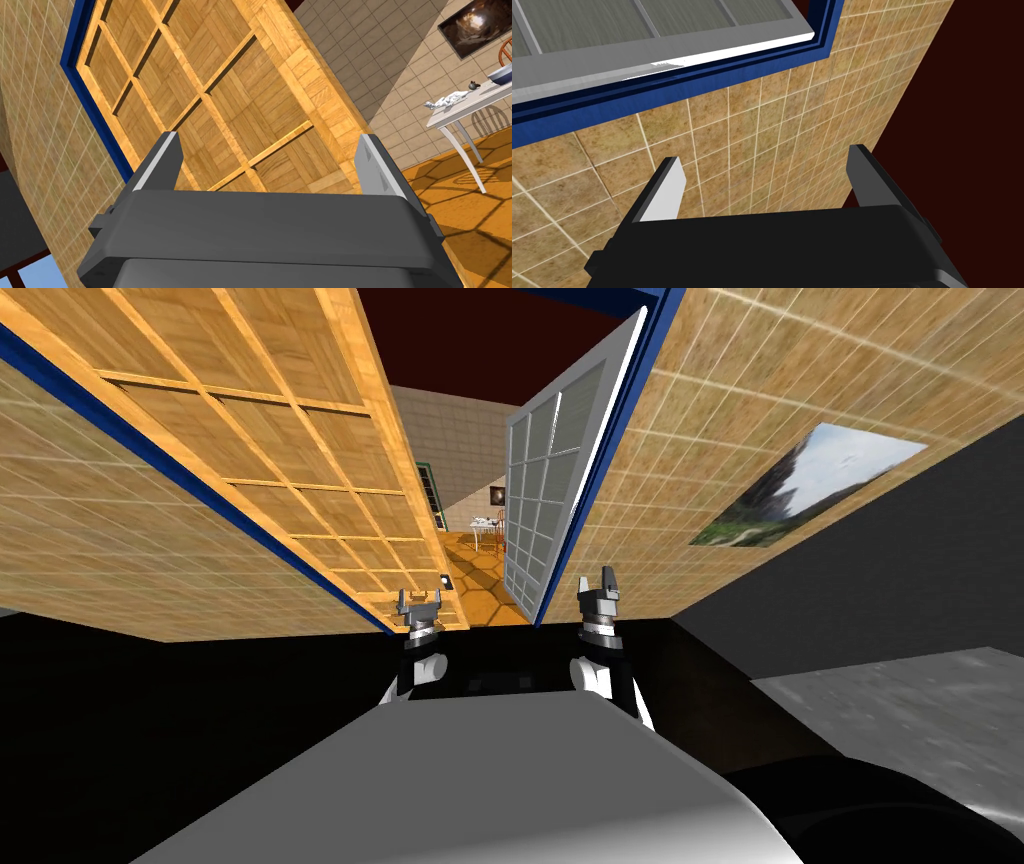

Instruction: Push the door open

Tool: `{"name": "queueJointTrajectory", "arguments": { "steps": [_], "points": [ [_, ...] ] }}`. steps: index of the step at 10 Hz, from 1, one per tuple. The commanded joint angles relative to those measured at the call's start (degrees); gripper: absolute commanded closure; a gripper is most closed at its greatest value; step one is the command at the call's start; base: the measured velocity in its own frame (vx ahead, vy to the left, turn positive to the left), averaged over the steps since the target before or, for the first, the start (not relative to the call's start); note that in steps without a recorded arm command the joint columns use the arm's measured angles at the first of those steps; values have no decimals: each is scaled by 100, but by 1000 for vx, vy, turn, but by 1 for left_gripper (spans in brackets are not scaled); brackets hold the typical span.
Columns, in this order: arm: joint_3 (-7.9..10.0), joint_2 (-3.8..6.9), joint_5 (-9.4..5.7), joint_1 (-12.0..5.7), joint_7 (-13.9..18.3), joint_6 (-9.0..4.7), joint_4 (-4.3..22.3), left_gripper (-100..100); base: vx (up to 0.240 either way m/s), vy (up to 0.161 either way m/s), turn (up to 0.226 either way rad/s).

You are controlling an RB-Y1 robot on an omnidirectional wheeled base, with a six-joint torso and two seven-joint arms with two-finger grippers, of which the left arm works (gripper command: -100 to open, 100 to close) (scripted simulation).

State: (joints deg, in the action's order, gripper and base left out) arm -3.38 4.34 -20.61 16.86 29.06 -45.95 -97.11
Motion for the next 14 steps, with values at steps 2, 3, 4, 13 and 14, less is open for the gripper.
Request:
{"name": "queueJointTrajectory", "arguments": {
  "steps": [2,3,4,13,14],
  "points": [
    [-19,-13,-251,-101,244,-114,426,-100,29,137,-220],
    [-20,-14,-351,-149,338,-157,599,-100,56,162,-160],
    [-21,-21,-451,-197,433,-200,772,-100,53,123,-230],
    [-27,-95,-1137,-527,1081,-498,1931,-100,13,105,-160],
    [-27,-95,-1137,-527,1081,-498,1964,-100,6,92,-42]
  ]
}}
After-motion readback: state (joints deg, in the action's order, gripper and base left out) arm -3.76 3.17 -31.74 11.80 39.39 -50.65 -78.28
